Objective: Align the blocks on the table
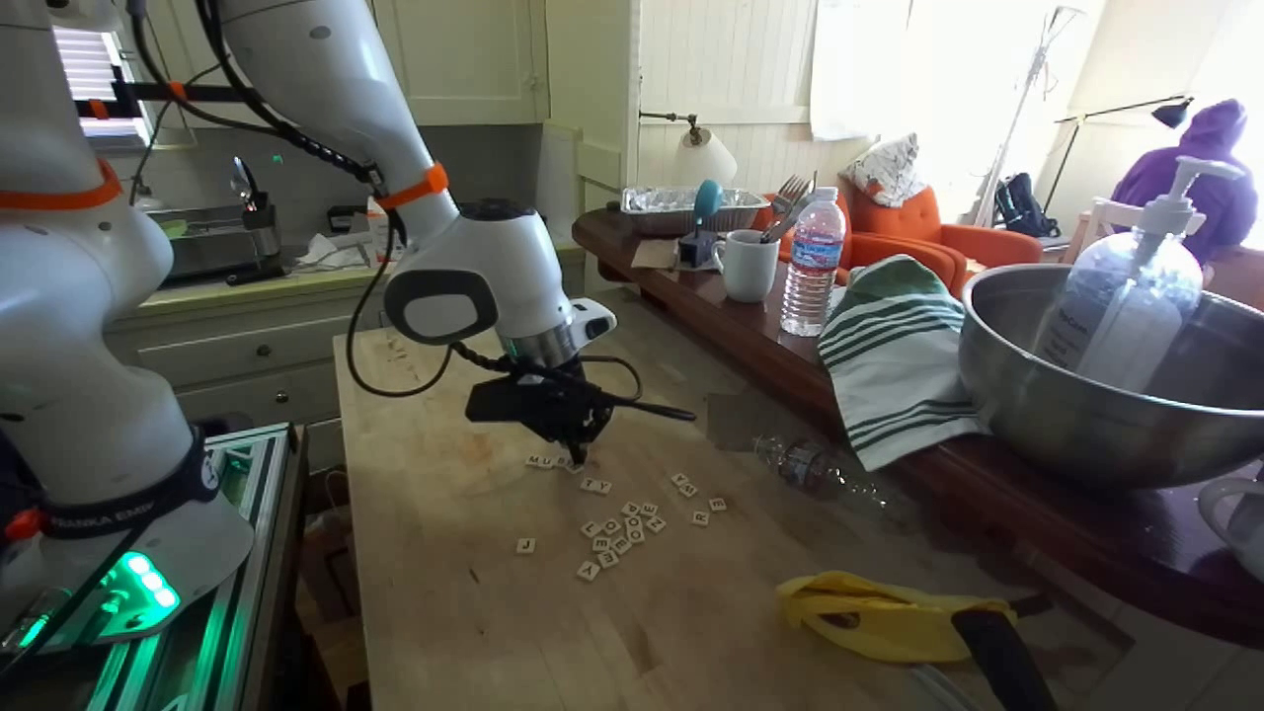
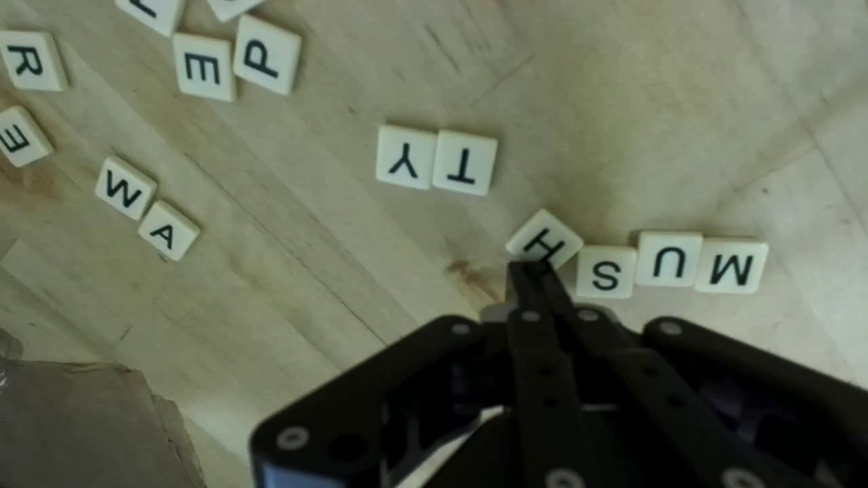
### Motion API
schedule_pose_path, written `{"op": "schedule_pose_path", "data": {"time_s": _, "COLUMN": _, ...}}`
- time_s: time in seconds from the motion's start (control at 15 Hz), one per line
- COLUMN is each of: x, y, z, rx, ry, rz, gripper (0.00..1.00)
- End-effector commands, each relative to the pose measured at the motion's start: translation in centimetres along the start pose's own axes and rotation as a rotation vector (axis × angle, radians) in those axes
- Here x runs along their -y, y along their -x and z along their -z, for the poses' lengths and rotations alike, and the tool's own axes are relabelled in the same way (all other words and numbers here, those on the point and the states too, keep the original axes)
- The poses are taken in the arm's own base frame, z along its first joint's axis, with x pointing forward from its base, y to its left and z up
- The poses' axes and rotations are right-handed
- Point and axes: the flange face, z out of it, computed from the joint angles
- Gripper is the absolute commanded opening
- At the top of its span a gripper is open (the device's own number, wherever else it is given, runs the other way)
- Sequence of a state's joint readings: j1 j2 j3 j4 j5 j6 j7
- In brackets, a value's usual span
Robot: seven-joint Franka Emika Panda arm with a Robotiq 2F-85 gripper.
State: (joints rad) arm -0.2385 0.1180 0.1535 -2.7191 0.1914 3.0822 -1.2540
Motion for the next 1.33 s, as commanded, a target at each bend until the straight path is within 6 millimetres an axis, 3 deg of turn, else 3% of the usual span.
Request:
{"op": "schedule_pose_path", "data": {"time_s": 0.0, "x": 2.0, "y": 0.3, "z": -3.0, "rx": 0.021, "ry": -0.09, "rz": 0.076, "gripper": 0.0}}
{"op": "schedule_pose_path", "data": {"time_s": 0.4, "x": 1.9, "y": 0.7, "z": -2.8, "rx": 0.029, "ry": -0.084, "rz": 0.128, "gripper": 0.0}}
{"op": "schedule_pose_path", "data": {"time_s": 0.8, "x": 1.6, "y": -1.6, "z": 0.1, "rx": -0.034, "ry": -0.06, "rz": 0.036, "gripper": 0.0}}
{"op": "schedule_pose_path", "data": {"time_s": 1.27, "x": 2.6, "y": -1.9, "z": 0.5, "rx": -0.042, "ry": -0.058, "rz": 0.035, "gripper": 0.0}}
